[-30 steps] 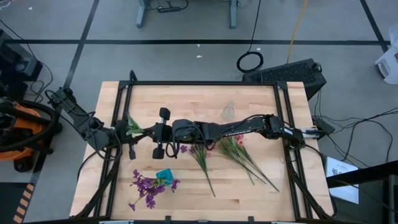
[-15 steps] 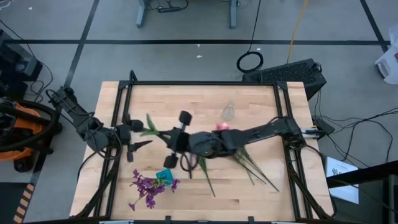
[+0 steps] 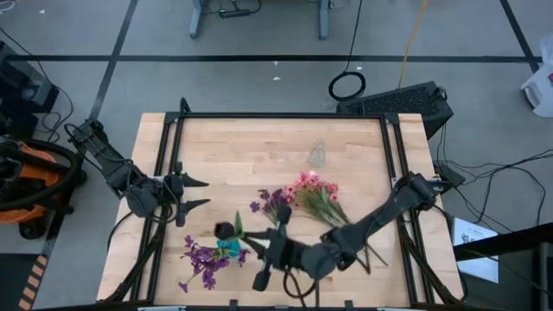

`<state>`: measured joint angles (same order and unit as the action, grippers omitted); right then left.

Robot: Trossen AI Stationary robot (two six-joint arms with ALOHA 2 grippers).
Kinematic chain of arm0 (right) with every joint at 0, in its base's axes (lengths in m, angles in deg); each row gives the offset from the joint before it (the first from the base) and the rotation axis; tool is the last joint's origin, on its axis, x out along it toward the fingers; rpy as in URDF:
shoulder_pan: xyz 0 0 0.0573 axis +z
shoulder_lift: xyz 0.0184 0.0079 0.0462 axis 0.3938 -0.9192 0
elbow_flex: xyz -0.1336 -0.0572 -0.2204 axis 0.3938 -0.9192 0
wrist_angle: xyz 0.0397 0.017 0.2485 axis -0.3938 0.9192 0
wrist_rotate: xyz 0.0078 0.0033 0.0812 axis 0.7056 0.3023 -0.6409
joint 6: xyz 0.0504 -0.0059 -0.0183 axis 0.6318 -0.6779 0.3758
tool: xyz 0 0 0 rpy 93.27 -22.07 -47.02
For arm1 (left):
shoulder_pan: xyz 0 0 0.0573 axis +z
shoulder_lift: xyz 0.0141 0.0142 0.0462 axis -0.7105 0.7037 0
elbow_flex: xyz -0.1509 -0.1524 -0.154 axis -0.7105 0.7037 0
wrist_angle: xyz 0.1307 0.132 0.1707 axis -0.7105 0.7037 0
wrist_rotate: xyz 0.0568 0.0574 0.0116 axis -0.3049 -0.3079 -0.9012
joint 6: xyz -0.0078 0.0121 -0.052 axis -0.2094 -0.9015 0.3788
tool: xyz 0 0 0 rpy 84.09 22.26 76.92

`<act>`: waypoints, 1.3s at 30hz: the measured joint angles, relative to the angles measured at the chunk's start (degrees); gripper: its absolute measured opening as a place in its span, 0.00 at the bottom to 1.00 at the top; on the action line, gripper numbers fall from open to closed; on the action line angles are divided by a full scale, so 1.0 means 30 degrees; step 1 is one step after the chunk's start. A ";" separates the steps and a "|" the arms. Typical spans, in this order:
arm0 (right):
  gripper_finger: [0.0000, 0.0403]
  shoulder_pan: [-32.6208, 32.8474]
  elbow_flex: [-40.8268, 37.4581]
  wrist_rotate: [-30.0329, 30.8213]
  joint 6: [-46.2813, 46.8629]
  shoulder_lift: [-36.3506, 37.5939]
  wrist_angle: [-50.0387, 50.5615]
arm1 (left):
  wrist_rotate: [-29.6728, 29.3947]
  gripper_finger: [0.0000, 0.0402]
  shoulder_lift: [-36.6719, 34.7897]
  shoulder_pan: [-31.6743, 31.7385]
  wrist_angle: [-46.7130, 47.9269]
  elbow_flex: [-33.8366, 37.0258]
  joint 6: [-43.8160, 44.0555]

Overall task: Sort flowers into vase by color
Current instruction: Put the black tulip into the the blue vase

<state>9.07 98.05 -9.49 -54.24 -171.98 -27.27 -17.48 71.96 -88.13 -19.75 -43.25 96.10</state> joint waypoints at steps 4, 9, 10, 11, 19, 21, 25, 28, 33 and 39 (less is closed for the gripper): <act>0.00 -0.0022 -0.4336 -0.1560 -0.1742 -0.0049 -0.9616 | -0.0008 0.57 0.0031 0.0000 -0.0147 0.0000 0.0000; 0.00 -0.1124 -0.8694 -0.4827 -0.1116 -0.0221 -1.8621 | -0.0033 0.57 0.0032 0.0000 -0.0465 0.0000 0.0022; 0.00 -0.1313 -0.9327 -0.5102 -0.0877 -0.0331 -1.9795 | -0.0036 0.57 0.0032 0.0000 -0.0454 0.0000 0.0015; 0.00 -0.1441 -0.9769 -0.5386 -0.0676 -0.0480 -2.0912 | -0.0031 0.57 0.0032 0.0000 -0.0454 0.0000 0.0015; 0.00 -0.2243 -0.9801 -0.7046 0.0643 -0.2588 -2.4724 | -0.0135 0.57 0.0032 0.0002 -0.0431 0.0022 0.0000; 0.00 -0.2360 -0.9568 -0.7073 0.0936 -0.2751 -2.4793 | -0.0138 0.57 0.0032 0.0000 -0.0430 0.0022 0.0000; 0.00 -0.2394 -0.9528 -0.7111 0.1147 -0.2770 -2.4783 | -0.0146 0.57 0.0124 0.0000 -0.0425 0.0022 0.0007; 0.00 -0.2394 -0.9528 -0.7118 0.1113 -0.2775 -2.4689 | -0.0146 0.57 0.0343 0.0000 -0.0425 0.0022 0.0007; 0.00 -0.2465 -0.9525 -0.7210 0.1629 -0.3115 -2.4564 | -0.0299 0.57 0.0914 0.0000 -0.0433 0.0022 0.0015; 0.00 -0.2682 -0.9176 -0.7132 0.2100 -0.3836 -2.4684 | -0.0547 0.57 0.1535 0.0000 -0.0678 0.0029 0.0022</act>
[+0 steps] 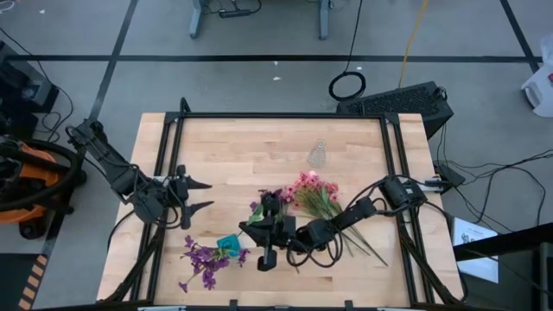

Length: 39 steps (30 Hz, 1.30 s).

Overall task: Sort flowers into vase by color
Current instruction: Put the black tulip into the the blue vase

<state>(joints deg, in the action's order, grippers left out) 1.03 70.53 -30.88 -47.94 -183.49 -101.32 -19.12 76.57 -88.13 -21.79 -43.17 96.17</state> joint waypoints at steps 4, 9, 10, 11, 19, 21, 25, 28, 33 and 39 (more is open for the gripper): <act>0.00 -0.0083 0.0151 -0.0001 -0.0207 -0.0213 0.0211 | -0.0026 0.57 0.0213 0.0005 -0.0384 0.0000 0.0000; 0.00 -0.0155 0.0180 0.0014 -0.0222 -0.0213 0.1008 | -0.0036 0.57 0.0245 0.0007 -0.0387 0.0000 -0.0007; 0.00 -0.0168 0.0180 0.0014 -0.0226 -0.0213 0.1079 | -0.0036 0.57 0.0245 0.0007 -0.0402 0.0000 -0.0008; 0.00 -0.0188 0.0180 0.0016 -0.0235 -0.0213 0.1227 | -0.0036 0.57 0.0245 0.0001 -0.0405 0.0000 -0.0007; 0.00 -0.0498 0.0180 -0.0052 0.0110 -0.0206 0.2646 | -0.0255 0.57 0.0245 0.0007 -0.0461 0.0000 -0.0007; 0.00 -0.0574 0.0180 -0.0052 0.0152 -0.0213 0.2915 | -0.0262 0.57 0.0245 0.0007 -0.0461 0.0000 -0.0007; 0.00 -0.0636 0.0180 -0.0045 0.0170 -0.0206 0.3061 | -0.0313 0.57 0.0245 0.0007 -0.0461 0.0000 -0.0007; 0.00 -0.0652 0.0204 -0.0052 0.0356 -0.0206 0.3495 | -0.0399 0.57 0.0245 0.0007 -0.0461 0.0000 -0.0007; 0.00 -0.0820 0.1096 -0.0696 0.0563 -0.0587 0.4907 | -0.0524 0.57 0.0245 0.0007 -0.0461 0.0000 -0.0015; 0.00 -0.0993 0.2623 -0.1077 0.0087 -0.1574 0.5774 | -0.0532 0.57 0.0238 0.0007 -0.0466 0.0000 0.0000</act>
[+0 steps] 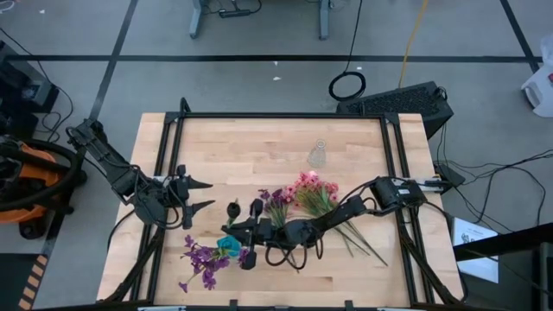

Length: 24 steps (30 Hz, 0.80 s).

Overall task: Sort flowers into vase by color
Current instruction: Put the black tulip into the the blue vase

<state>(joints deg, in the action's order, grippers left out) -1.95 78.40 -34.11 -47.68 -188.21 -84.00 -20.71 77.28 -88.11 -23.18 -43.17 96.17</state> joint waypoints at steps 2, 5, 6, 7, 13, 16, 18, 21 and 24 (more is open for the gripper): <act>0.00 -0.0052 0.0151 0.0031 0.0004 -0.0031 0.0388 | 0.0007 0.57 0.0007 -0.0006 0.0006 0.0000 0.0000; 0.01 -0.0052 0.0158 0.0079 0.0004 -0.0031 0.0672 | 0.0007 0.57 0.0000 -0.0002 0.0012 0.0000 -0.0005; 0.02 -0.0052 0.0165 0.0100 0.0004 -0.0031 0.0919 | 0.0004 0.57 0.0007 0.0000 0.0019 0.0000 -0.0007; 0.02 -0.0052 0.0165 0.0107 0.0004 -0.0031 0.1205 | 0.0000 0.57 0.0004 0.0000 0.0019 0.0000 0.0000; 0.03 -0.0091 0.0165 0.0100 0.0498 -0.0075 0.2452 | 0.0006 0.57 0.0007 -0.0004 0.0015 0.0000 0.0000; 0.03 -0.0096 0.0165 0.0107 0.0572 -0.0082 0.2869 | 0.0005 0.57 0.0005 -0.0005 0.0012 0.0000 0.0005; 0.03 -0.0122 0.0165 0.0107 0.0572 -0.0088 0.3014 | 0.0007 0.57 0.0007 -0.0002 0.0016 0.0000 0.0007; 0.03 -0.0171 0.0165 0.0093 0.0754 -0.0087 0.3382 | 0.0007 0.57 0.0000 0.0000 0.0019 0.0000 0.0007; 0.03 -0.0313 0.0165 0.0090 0.1351 -0.0082 0.3946 | 0.0007 0.57 0.0004 -0.0001 0.0012 0.0000 0.0007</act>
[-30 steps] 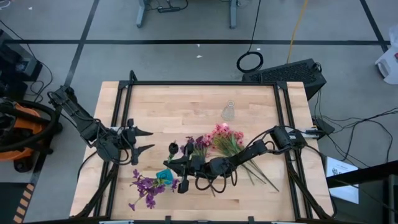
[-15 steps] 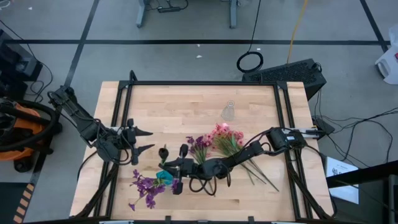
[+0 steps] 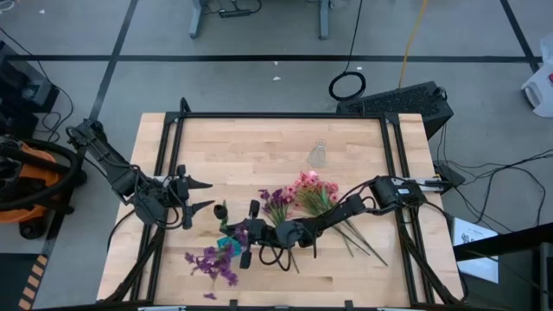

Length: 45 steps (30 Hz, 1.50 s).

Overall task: Sort flowers into vase by color
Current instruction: Put the black tulip into the the blue vase

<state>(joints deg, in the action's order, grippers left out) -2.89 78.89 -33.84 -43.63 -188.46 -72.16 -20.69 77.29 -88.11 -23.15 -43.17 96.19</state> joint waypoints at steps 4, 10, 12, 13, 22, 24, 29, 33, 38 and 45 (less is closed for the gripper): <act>0.04 -0.0105 0.0000 -0.0056 0.0529 -0.0003 0.0712 | 0.0000 0.57 0.0003 0.0001 0.0001 0.0000 0.0000; 0.04 -0.0118 0.0000 -0.0056 0.0619 0.0000 0.0897 | 0.0000 0.57 0.0001 0.0000 0.0000 0.0000 0.0000; 0.04 -0.0103 0.0000 -0.0093 0.0591 0.0000 0.0897 | 0.0000 0.57 0.0003 -0.0003 0.0000 0.0000 0.0000; 0.05 -0.0107 0.0000 -0.0226 0.0591 -0.0003 0.0905 | 0.0000 0.57 0.0002 -0.0003 0.0006 0.0000 0.0000; 0.13 -0.0111 -0.0007 -0.0551 0.1415 0.0000 0.2100 | 0.0000 0.57 0.0001 0.0000 0.0003 -0.0007 -0.0007; 0.15 -0.0111 -0.0004 -0.0552 0.1617 0.0007 0.2335 | 0.0000 0.57 0.0001 0.0001 0.0000 -0.0007 -0.0007; 0.21 -0.0111 -0.0007 -0.0554 0.1740 0.0015 0.2726 | 0.0000 0.57 -0.0004 0.0001 0.0000 -0.0007 -0.0007; 0.25 -0.0111 -0.0007 -0.0561 0.2433 0.0015 0.3464 | 0.0000 0.57 0.0001 -0.0004 0.0007 -0.0007 -0.0015; 0.31 -0.0091 -0.0007 -0.0559 0.2799 0.0015 0.4231 | 0.0000 0.57 0.0001 0.0001 0.0017 -0.0007 -0.0007; 0.37 0.0030 -0.0007 -0.0552 0.2688 0.0015 0.4170 | 0.0000 0.57 0.0003 -0.0001 0.0022 -0.0007 -0.0007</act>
<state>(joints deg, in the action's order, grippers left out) -2.80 78.87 -35.50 -35.56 -188.42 -59.65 -20.69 77.30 -88.12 -23.08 -43.19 96.17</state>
